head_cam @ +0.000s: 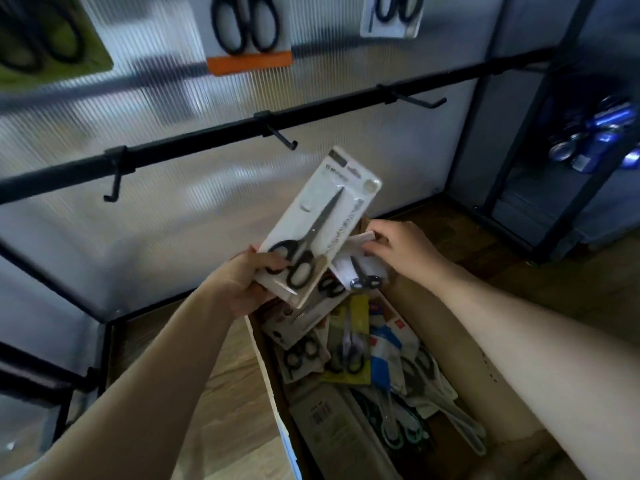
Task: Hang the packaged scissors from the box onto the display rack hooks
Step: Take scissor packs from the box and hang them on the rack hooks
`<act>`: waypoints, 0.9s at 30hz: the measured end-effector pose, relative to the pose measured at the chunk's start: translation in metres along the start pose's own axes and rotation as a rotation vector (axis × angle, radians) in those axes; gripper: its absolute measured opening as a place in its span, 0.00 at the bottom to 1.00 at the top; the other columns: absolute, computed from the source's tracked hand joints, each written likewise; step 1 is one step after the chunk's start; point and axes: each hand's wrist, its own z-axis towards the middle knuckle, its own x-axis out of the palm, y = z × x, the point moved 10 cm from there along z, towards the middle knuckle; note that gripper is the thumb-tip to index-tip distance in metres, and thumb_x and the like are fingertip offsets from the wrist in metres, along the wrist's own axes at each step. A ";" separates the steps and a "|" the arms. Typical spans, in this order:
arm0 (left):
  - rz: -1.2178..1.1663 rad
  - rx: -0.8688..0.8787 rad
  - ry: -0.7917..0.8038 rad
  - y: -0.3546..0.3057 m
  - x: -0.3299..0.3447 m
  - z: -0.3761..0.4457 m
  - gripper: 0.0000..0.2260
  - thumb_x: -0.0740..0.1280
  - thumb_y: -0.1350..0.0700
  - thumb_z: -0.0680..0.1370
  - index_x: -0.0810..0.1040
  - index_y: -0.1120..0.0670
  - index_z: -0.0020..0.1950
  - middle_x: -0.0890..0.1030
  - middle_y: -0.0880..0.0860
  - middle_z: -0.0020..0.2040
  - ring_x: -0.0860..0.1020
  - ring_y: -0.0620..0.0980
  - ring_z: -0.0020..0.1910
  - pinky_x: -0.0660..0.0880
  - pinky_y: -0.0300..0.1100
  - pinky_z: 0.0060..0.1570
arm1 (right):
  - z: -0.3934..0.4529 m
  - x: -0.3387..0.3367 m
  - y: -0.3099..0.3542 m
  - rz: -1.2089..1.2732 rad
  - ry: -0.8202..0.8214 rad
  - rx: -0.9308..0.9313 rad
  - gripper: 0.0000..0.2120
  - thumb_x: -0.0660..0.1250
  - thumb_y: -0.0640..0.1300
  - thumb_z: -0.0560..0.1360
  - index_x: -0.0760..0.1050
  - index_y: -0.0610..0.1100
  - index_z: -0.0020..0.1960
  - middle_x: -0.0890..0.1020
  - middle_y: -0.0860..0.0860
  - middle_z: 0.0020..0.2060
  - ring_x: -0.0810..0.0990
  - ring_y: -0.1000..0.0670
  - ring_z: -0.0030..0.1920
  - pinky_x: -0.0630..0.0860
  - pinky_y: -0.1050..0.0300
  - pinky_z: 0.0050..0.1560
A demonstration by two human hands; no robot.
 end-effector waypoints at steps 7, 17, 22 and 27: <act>0.510 0.103 0.127 -0.008 0.043 -0.010 0.13 0.72 0.65 0.70 0.81 0.52 0.52 0.84 0.52 0.42 0.81 0.54 0.43 0.78 0.47 0.46 | -0.007 -0.051 0.005 0.284 -0.283 0.152 0.18 0.57 0.32 0.77 0.62 0.45 0.31 0.72 0.51 0.30 0.70 0.59 0.32 0.68 0.63 0.36; 0.619 0.598 0.191 -0.067 0.103 -0.054 0.09 0.70 0.52 0.74 0.79 0.55 0.51 0.84 0.50 0.41 0.83 0.46 0.40 0.77 0.35 0.37 | -0.022 -0.103 0.044 0.310 -0.417 0.148 0.15 0.62 0.34 0.76 0.71 0.47 0.33 0.76 0.57 0.32 0.73 0.62 0.34 0.66 0.76 0.33; 0.434 0.889 0.170 -0.125 0.118 -0.099 0.04 0.64 0.57 0.79 0.78 0.51 0.49 0.83 0.44 0.38 0.81 0.39 0.39 0.74 0.30 0.35 | -0.021 -0.155 0.069 0.415 -0.576 0.114 0.04 0.67 0.41 0.76 0.79 0.46 0.49 0.84 0.50 0.44 0.82 0.53 0.46 0.77 0.56 0.47; 0.349 1.121 -0.014 -0.191 0.112 -0.143 0.06 0.65 0.57 0.79 0.75 0.46 0.44 0.80 0.44 0.34 0.78 0.40 0.34 0.75 0.35 0.34 | -0.014 -0.205 0.128 0.477 -0.720 -0.016 0.08 0.67 0.45 0.76 0.78 0.40 0.44 0.81 0.43 0.40 0.79 0.47 0.40 0.75 0.52 0.45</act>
